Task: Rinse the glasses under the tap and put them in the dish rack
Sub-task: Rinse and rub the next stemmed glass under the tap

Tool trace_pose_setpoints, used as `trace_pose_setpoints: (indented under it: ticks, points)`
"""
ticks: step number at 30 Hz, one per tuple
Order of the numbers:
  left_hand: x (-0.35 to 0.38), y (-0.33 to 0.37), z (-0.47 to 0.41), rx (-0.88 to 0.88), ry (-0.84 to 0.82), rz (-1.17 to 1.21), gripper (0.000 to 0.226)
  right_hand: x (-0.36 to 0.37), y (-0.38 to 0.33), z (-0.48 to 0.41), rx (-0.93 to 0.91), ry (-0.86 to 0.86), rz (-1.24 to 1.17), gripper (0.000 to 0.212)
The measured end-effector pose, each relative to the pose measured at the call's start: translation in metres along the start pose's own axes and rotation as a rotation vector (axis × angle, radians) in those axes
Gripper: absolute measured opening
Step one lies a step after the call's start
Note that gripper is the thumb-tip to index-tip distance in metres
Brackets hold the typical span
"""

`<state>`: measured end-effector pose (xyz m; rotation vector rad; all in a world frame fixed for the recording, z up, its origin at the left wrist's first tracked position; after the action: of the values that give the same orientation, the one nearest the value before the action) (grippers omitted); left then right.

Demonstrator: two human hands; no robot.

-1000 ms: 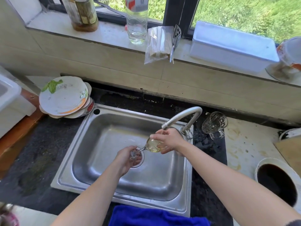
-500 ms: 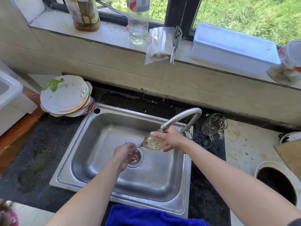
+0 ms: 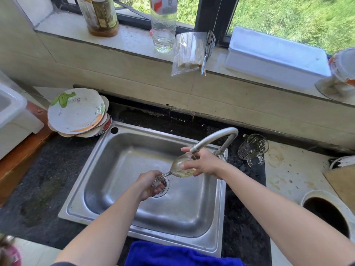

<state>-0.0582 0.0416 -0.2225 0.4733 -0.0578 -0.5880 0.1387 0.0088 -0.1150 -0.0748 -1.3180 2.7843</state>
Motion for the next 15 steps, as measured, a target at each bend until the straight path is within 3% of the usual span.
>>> trace_pose_setpoints:
  ticks: [3,4,7,10,12,15]
  points:
    - [0.005,0.007,0.005,0.058,-0.011,0.097,0.013,-0.002,-0.004,0.001,0.026,0.066,-0.040,0.033]
    - [0.005,0.010,0.004,0.102,0.014,0.143,0.010,-0.003,-0.003,0.001,0.060,0.095,-0.066,0.030]
    - [0.003,0.015,0.006,0.147,0.070,0.123,0.010,-0.002,0.000,0.003,0.156,0.117,-0.099,0.049]
    - [-0.006,0.015,0.014,0.086,0.105,0.031,0.014,-0.003,0.001,0.000,0.080,0.101,-0.098,0.028]
    - [-0.013,0.021,0.021,0.112,0.180,-0.022,0.016,-0.003,0.003,-0.001,0.060,0.086,-0.182,0.011]
    - [-0.026,0.044,0.041,0.270,0.405,-0.145,0.021,-0.001,0.013,-0.004,0.100,0.095,-0.244,0.003]
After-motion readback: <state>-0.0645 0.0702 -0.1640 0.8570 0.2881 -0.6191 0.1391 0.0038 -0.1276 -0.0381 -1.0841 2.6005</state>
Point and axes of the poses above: each hand's wrist, its own z-axis away from the middle knuckle, its own x-axis out of the palm, y = z × x, the point moved 6 cm from there along -z, towards the middle knuckle, and after that the axes turned 15 degrees about -z, right-handed, at the moved point
